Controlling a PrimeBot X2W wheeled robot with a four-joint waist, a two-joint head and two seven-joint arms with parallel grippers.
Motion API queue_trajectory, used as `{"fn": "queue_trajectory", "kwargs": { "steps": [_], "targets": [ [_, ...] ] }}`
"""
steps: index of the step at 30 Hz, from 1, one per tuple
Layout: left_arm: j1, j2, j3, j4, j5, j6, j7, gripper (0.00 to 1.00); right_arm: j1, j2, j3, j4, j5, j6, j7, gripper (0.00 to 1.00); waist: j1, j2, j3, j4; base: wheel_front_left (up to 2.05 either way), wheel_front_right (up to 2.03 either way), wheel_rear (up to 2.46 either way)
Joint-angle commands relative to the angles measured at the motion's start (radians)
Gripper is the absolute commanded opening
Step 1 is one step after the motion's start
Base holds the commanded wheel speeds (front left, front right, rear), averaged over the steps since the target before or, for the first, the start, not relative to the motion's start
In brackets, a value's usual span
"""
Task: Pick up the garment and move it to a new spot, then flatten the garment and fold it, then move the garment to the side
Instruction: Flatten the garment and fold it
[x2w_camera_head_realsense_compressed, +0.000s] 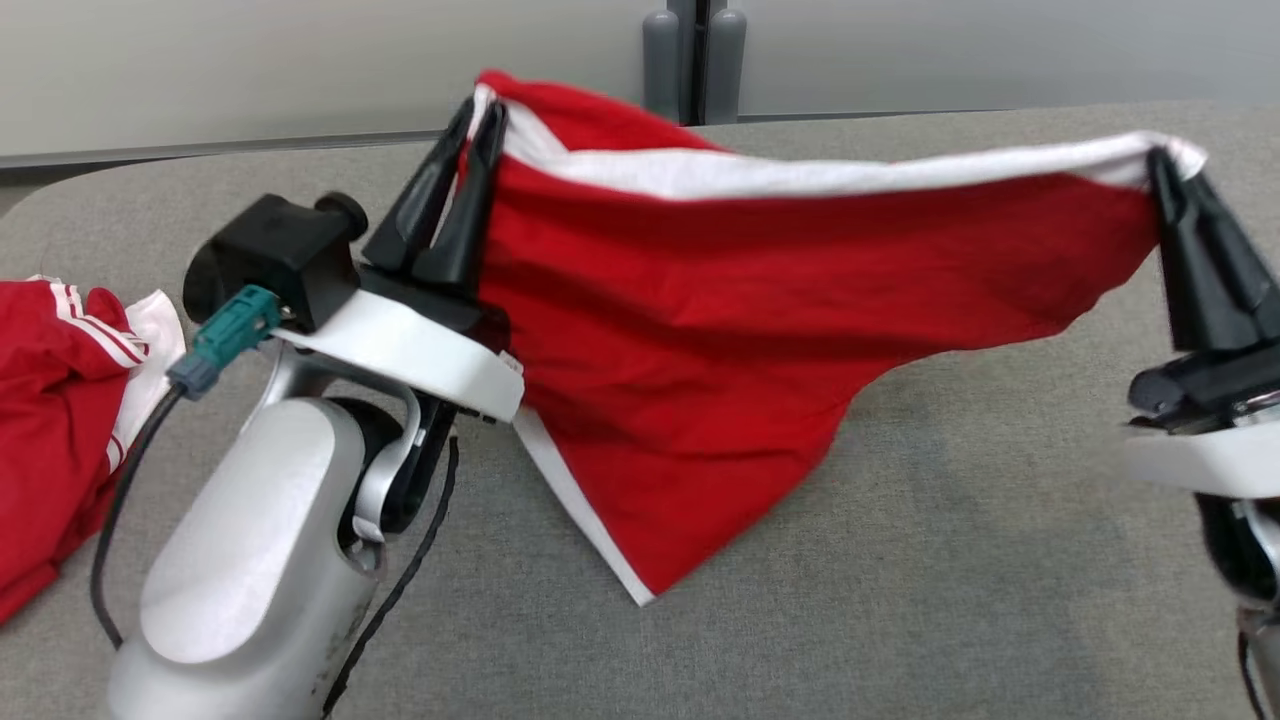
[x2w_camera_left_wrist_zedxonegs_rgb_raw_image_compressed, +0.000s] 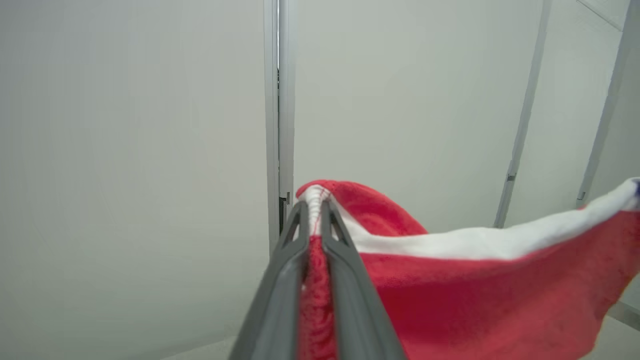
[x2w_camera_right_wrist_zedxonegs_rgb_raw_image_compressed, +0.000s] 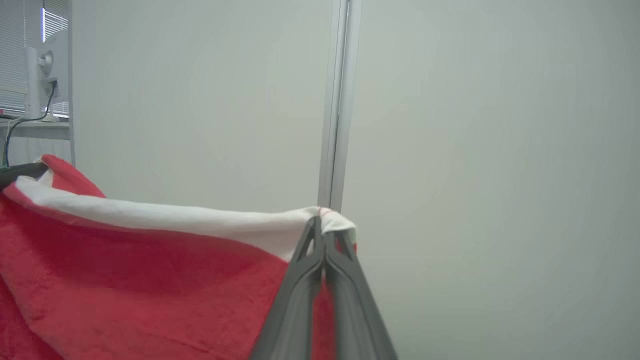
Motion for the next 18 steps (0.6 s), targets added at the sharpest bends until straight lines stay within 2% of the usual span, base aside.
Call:
{"fn": "queue_trajectory", "kwargs": {
  "steps": [1,8,12,18],
  "targets": [
    [-0.026,0.008,0.008,-0.025,0.008,0.011,0.006,0.00,-0.018,-0.014,-0.015,-0.029,-0.014,0.000,0.011,0.00,0.0000,0.0000,-0.013,-0.004,0.00,0.00,0.00],
    [-0.127,0.034,0.037,-0.151,0.028,0.034,0.054,0.00,-0.098,-0.047,-0.102,-0.159,-0.015,0.000,0.094,0.00,0.0000,0.0000,-0.048,-0.008,0.00,0.00,0.00],
    [-0.157,0.036,0.040,-0.164,0.022,0.042,0.082,0.00,-0.114,-0.045,-0.118,-0.175,-0.003,0.000,0.129,0.00,0.0000,0.0000,-0.049,-0.009,0.00,0.00,0.00],
    [-0.214,0.017,0.040,-0.109,0.003,0.025,0.089,0.00,-0.163,-0.041,-0.101,-0.142,0.028,0.000,0.149,0.00,0.0000,0.0000,-0.015,-0.007,0.00,0.00,0.00]
  ]
}}
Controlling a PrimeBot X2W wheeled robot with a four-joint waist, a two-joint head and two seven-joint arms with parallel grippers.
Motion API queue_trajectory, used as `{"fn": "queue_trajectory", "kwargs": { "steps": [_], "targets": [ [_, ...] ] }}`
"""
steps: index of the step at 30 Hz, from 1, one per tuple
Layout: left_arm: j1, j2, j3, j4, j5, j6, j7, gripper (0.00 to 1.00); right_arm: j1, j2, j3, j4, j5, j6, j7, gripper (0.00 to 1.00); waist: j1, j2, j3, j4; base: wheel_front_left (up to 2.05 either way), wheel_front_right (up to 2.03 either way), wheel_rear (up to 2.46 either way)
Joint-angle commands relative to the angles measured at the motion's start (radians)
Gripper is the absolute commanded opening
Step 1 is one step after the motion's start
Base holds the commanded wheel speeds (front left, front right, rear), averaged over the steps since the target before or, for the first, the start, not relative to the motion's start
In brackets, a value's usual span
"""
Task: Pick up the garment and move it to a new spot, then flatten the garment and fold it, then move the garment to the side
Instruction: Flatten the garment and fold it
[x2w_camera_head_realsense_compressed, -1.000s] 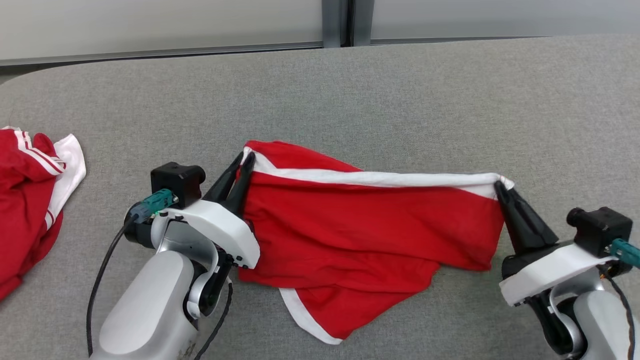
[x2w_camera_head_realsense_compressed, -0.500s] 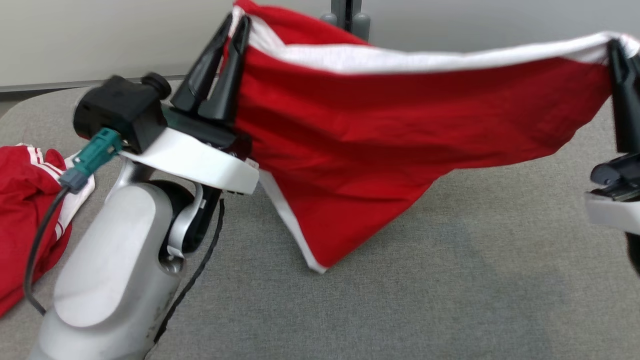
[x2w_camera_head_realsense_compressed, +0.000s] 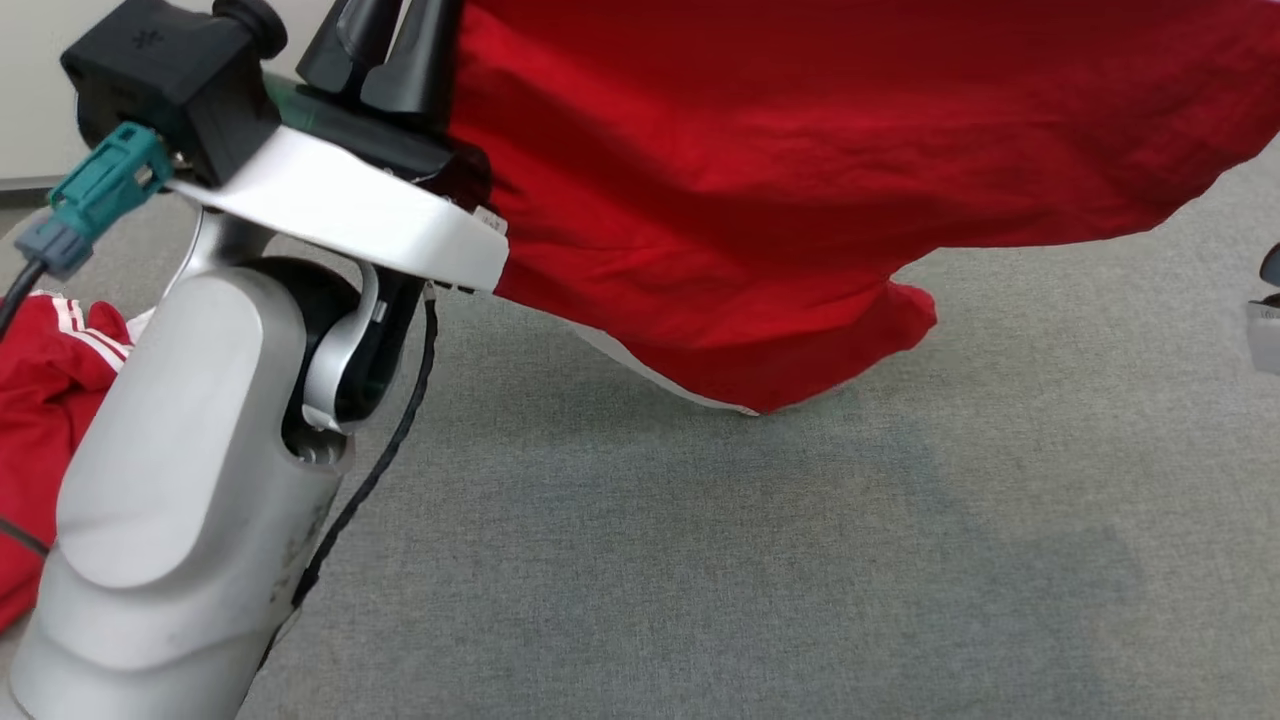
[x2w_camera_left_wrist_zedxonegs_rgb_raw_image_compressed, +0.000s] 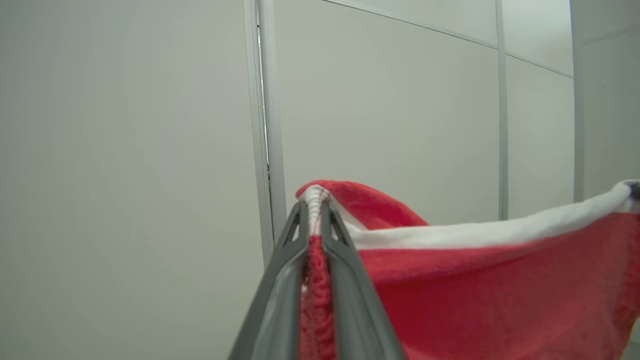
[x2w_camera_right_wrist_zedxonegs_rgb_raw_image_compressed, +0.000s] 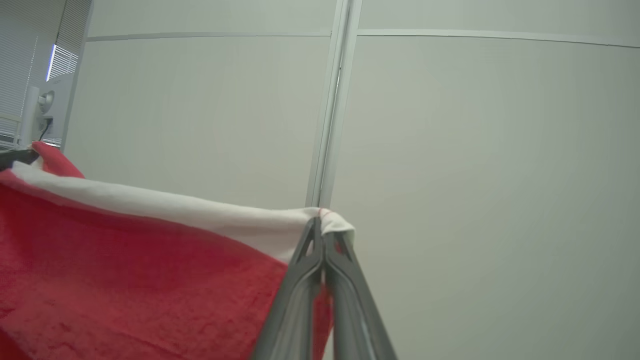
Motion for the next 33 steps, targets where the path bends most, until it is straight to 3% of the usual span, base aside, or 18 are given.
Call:
{"fn": "queue_trajectory", "kwargs": {
  "steps": [1,5,11,20,28,33],
  "targets": [
    [-0.034,-0.001,0.007,0.023,0.001,-0.003,-0.006,0.00,-0.031,-0.002,0.010,0.017,0.012,0.000,0.002,0.00,0.0000,0.0000,0.021,0.001,0.00,0.00,0.00],
    [-0.108,-0.026,0.012,0.102,-0.016,-0.022,-0.021,0.00,-0.113,-0.011,0.036,0.075,0.042,0.000,0.007,0.00,0.0000,0.0000,0.060,0.003,0.00,0.00,0.00],
    [-0.319,-0.082,0.035,0.347,-0.016,-0.055,-0.112,0.00,-0.390,-0.018,0.135,0.268,0.104,0.000,-0.020,0.00,0.0000,0.0000,0.151,0.004,0.00,0.00,0.00],
    [-0.569,-0.133,0.066,0.771,0.007,-0.085,-0.286,0.00,-0.756,0.085,0.309,0.693,0.139,0.000,-0.145,0.00,0.0000,0.0000,0.214,-0.018,0.00,0.00,0.00],
    [-0.495,-0.164,0.087,1.048,0.004,-0.089,-0.305,0.00,-0.768,0.234,0.475,1.079,0.185,0.000,-0.191,0.00,0.0000,0.0000,0.247,-0.044,0.00,0.00,0.00],
    [-0.366,-0.173,0.098,1.133,-0.018,-0.098,-0.306,0.00,-0.680,0.287,0.555,1.206,0.261,0.000,-0.225,0.00,0.0000,0.0000,0.257,-0.047,0.00,0.00,0.00]
  ]
}}
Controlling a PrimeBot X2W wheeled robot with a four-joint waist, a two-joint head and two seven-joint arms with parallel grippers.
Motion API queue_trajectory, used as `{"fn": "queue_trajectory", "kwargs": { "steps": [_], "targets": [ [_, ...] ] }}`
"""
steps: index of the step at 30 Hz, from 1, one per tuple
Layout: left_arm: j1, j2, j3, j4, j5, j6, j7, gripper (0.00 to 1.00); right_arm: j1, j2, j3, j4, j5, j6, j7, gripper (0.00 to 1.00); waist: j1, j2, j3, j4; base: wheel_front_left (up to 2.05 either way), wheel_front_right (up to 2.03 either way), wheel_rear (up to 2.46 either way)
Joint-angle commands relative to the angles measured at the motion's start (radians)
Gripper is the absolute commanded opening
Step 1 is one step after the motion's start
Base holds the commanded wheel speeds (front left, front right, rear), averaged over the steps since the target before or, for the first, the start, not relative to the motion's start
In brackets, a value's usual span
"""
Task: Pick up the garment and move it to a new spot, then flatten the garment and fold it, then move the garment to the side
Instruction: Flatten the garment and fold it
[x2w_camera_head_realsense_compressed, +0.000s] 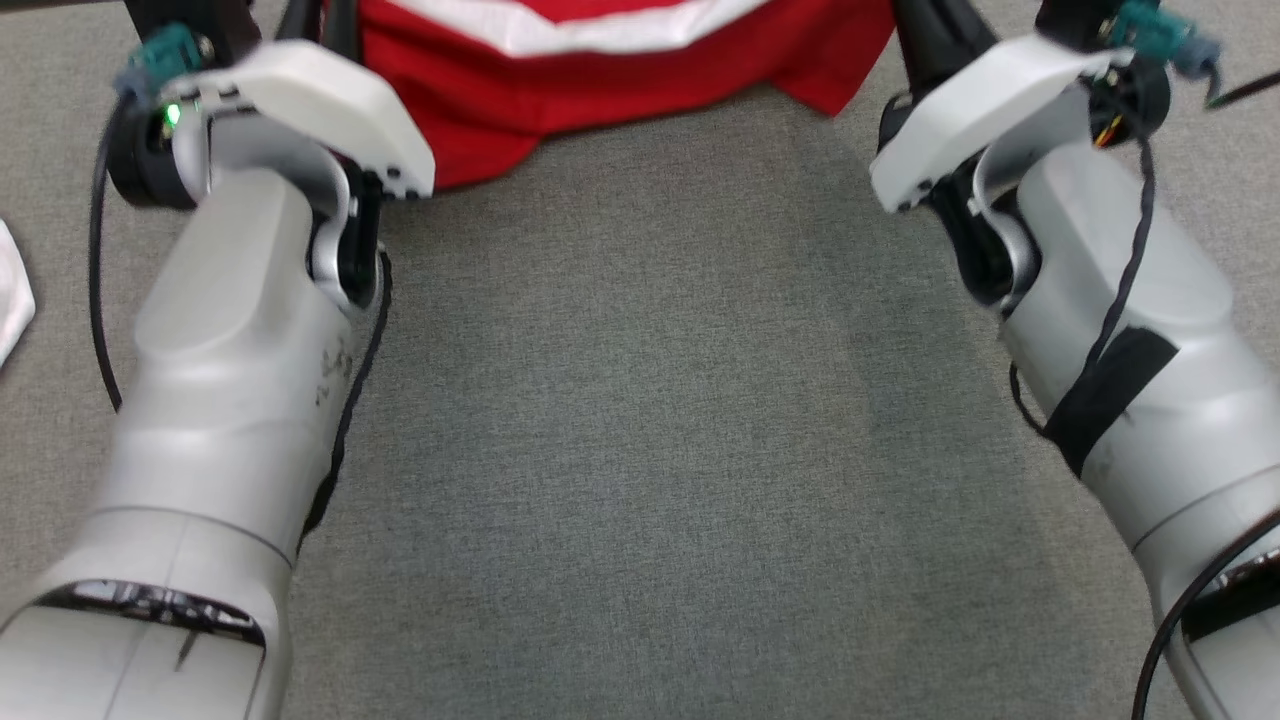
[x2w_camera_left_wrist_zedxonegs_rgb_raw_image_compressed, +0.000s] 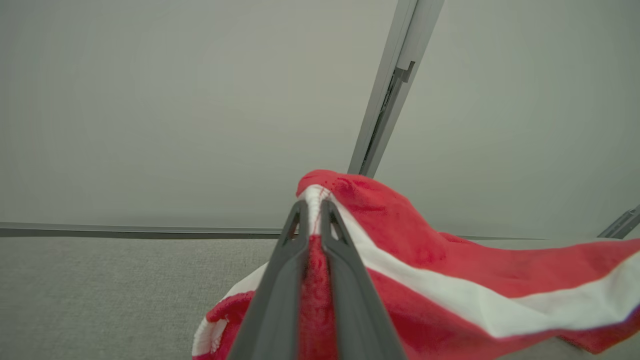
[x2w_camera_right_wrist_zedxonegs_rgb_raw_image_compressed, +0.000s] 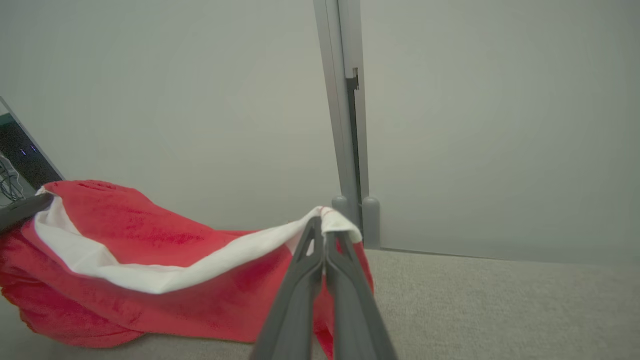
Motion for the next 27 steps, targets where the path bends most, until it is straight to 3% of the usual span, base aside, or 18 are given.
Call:
{"fn": "queue_trajectory", "kwargs": {
  "steps": [1,6,10,21,27],
  "targets": [
    [0.046,0.002,-0.001,0.015,-0.022,-0.015,-0.004,0.00,0.041,0.004,0.020,0.019,0.027,0.000,-0.018,0.00,0.0000,0.0000,0.003,-0.001,0.00,0.00,0.00],
    [0.184,0.002,-0.041,-0.018,-0.085,-0.031,-0.004,0.00,0.194,-0.014,0.053,0.013,0.112,0.000,-0.048,0.00,0.0000,0.0000,0.000,0.013,0.00,0.00,0.00],
    [0.305,0.002,-0.045,-0.108,-0.093,-0.027,-0.003,0.00,0.330,-0.053,0.032,-0.091,0.141,0.000,-0.053,0.00,0.0000,0.0000,-0.018,0.019,0.00,0.00,0.00],
    [0.681,0.003,0.027,-0.467,0.019,-0.024,-0.003,0.00,0.763,-0.140,-0.145,-0.464,0.029,0.000,-0.053,0.00,0.0000,0.0000,-0.133,0.032,0.00,0.00,0.00],
    [0.894,0.009,0.055,-0.659,0.083,-0.008,-0.003,0.00,0.992,-0.153,-0.231,-0.629,-0.054,0.000,-0.053,0.00,0.0000,0.0000,-0.211,0.030,0.00,0.00,0.00]
  ]
}}
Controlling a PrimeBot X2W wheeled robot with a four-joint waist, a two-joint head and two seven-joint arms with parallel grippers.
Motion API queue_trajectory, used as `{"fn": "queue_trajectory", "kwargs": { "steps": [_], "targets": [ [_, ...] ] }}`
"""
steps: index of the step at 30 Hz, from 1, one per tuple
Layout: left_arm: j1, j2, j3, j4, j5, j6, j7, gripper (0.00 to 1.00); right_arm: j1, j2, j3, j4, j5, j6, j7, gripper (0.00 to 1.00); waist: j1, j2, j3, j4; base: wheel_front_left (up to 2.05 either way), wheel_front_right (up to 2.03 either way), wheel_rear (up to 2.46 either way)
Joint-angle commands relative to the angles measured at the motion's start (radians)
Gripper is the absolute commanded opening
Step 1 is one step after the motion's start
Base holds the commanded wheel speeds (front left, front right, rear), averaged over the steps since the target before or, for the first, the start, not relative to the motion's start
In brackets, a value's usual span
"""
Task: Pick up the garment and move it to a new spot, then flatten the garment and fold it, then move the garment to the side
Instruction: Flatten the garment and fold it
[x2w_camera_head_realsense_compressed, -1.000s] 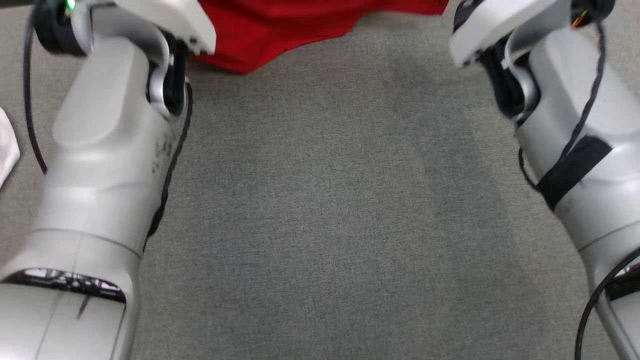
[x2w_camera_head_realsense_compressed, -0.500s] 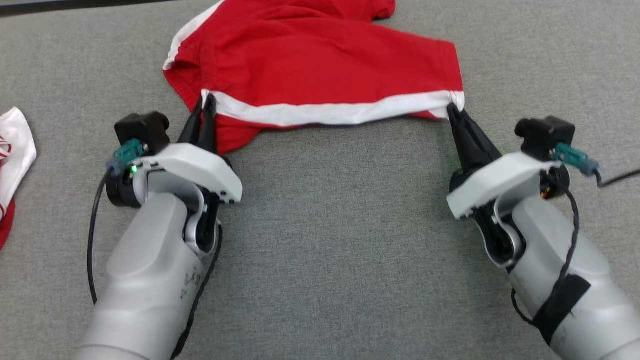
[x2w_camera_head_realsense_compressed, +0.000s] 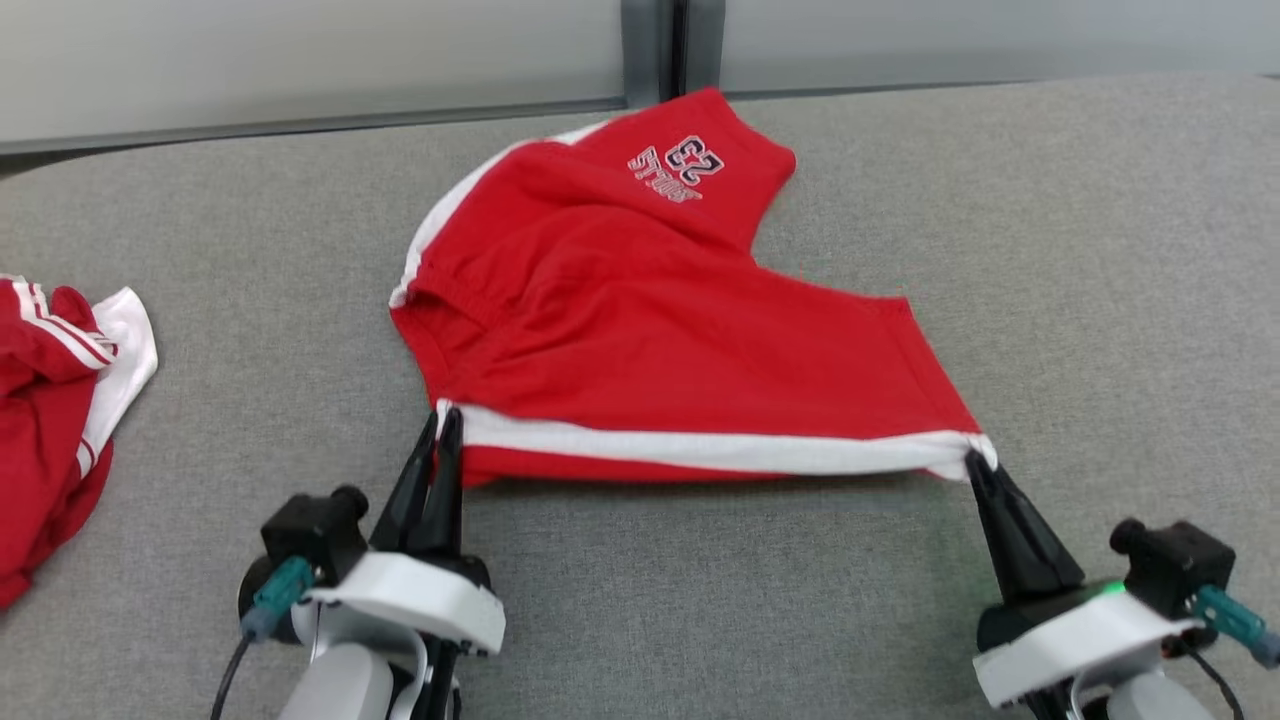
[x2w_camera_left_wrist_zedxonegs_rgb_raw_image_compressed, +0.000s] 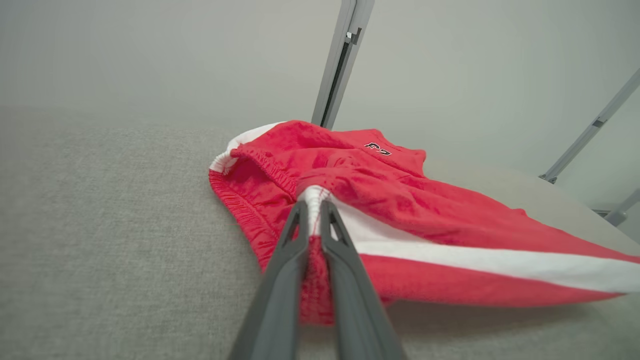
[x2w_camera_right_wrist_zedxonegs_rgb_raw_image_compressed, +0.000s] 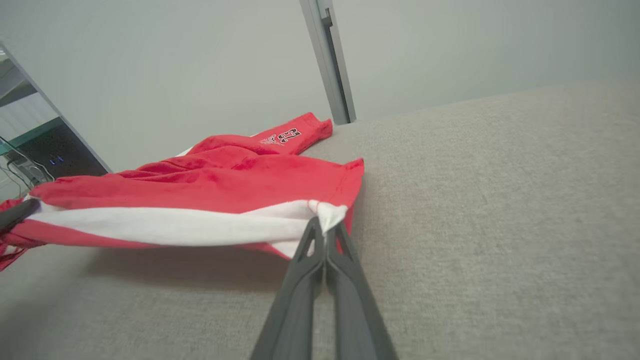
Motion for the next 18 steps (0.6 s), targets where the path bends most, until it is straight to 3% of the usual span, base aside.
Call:
{"fn": "queue_trajectory", "kwargs": {
  "steps": [1,10,18],
  "targets": [
    [0.034,0.011,0.006,-0.020,0.009,0.010,-0.002,0.00,0.037,-0.005,-0.013,-0.016,-0.011,0.000,-0.005,0.00,0.0000,-0.0001,-0.037,-0.002,0.00,0.00,0.00],
    [0.325,0.051,-0.006,-0.313,0.011,0.089,0.084,0.00,0.373,0.052,-0.142,-0.284,-0.125,0.000,0.134,0.00,0.0000,-0.0001,-0.121,-0.006,0.00,0.00,0.00],
    [0.419,0.069,-0.020,-0.485,0.015,0.134,0.161,0.00,0.482,0.087,-0.223,-0.447,-0.176,0.000,0.239,0.00,0.0000,-0.0001,-0.122,0.013,0.00,0.00,0.00]
  ]
}}
